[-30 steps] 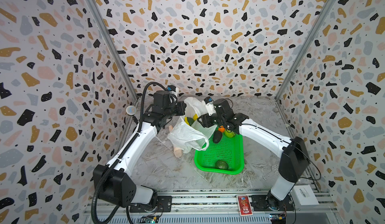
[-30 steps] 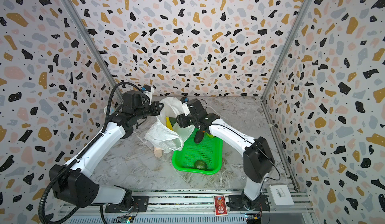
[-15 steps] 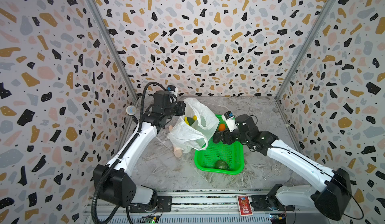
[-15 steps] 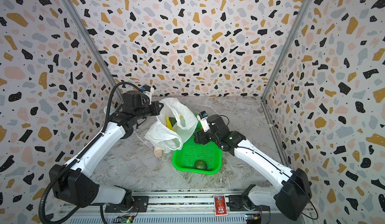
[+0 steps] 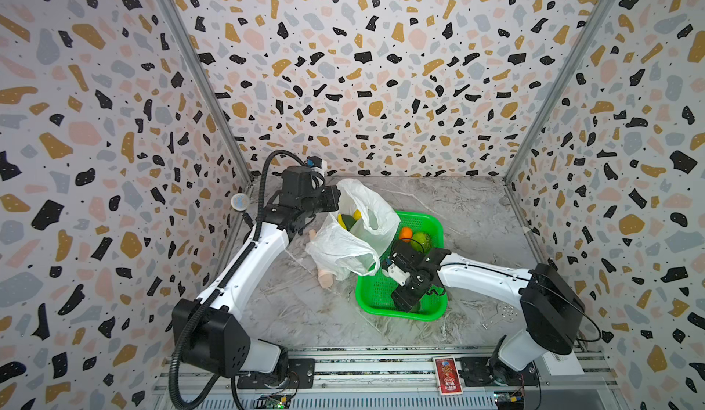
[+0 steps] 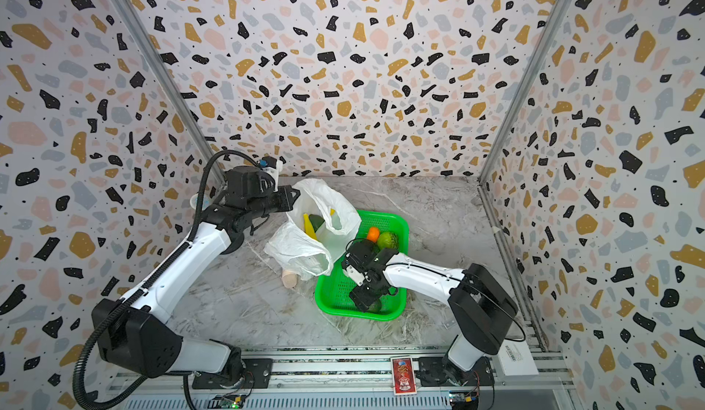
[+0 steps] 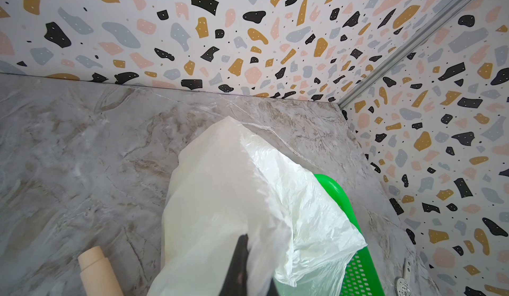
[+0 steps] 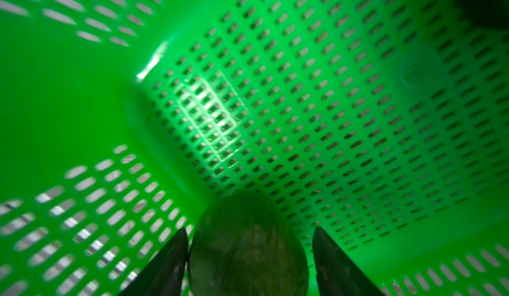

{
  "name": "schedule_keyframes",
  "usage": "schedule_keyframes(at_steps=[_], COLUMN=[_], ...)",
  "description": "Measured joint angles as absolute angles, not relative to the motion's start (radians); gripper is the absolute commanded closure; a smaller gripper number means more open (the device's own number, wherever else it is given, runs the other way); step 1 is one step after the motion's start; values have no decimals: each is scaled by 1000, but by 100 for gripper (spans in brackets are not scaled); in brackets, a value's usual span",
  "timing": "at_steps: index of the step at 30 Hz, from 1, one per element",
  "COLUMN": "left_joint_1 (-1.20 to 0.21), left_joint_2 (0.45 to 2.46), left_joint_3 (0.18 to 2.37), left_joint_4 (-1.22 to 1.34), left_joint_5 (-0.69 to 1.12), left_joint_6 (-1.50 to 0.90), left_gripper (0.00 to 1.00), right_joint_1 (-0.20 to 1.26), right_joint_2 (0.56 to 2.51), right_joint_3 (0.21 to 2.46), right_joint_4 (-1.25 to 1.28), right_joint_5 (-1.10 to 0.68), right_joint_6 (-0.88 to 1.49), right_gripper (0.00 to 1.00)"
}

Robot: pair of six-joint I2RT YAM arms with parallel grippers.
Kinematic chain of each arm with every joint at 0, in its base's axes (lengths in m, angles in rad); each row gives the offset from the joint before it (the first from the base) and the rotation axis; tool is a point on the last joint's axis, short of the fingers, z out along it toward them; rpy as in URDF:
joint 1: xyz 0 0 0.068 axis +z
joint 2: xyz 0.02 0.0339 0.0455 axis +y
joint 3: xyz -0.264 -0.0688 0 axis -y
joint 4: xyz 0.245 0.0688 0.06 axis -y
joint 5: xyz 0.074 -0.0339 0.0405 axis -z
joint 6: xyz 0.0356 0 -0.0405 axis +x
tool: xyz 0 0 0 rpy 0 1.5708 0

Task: Place the fruits into the plastic bag
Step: Pick up the fruit from the bin, then place the fruit in the plastic bag.

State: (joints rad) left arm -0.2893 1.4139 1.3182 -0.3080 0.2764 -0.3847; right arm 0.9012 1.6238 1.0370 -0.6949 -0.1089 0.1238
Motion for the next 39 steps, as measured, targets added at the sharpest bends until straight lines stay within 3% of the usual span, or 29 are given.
schedule_keyframes(at_steps=[8, 17, 23, 32, 39], left_joint_1=[-289, -289, -289, -289, -289], left_joint_2=[1414, 1414, 1414, 1414, 1414], left_joint_3=[1318, 1318, 1318, 1320, 1320], left_joint_4=[-308, -308, -308, -309, -309], left_joint_5=[271, 270, 263, 261, 261], left_joint_6=[-382, -381, -381, -381, -381], left_gripper=[100, 100, 100, 100, 100], right_joint_1=[947, 947, 891, 755, 716], right_joint_2=[1681, 1682, 1669, 1406, 1306], right_joint_3=[1038, 1039, 1063, 1103, 1151], right_joint_4=[-736, -740, -722, -578, -435], right_joint_5=[-32, -24, -33, -35, -46], right_joint_6=[123, 126, 136, 174, 205], right_gripper=[39, 68, 81, 98, 100])
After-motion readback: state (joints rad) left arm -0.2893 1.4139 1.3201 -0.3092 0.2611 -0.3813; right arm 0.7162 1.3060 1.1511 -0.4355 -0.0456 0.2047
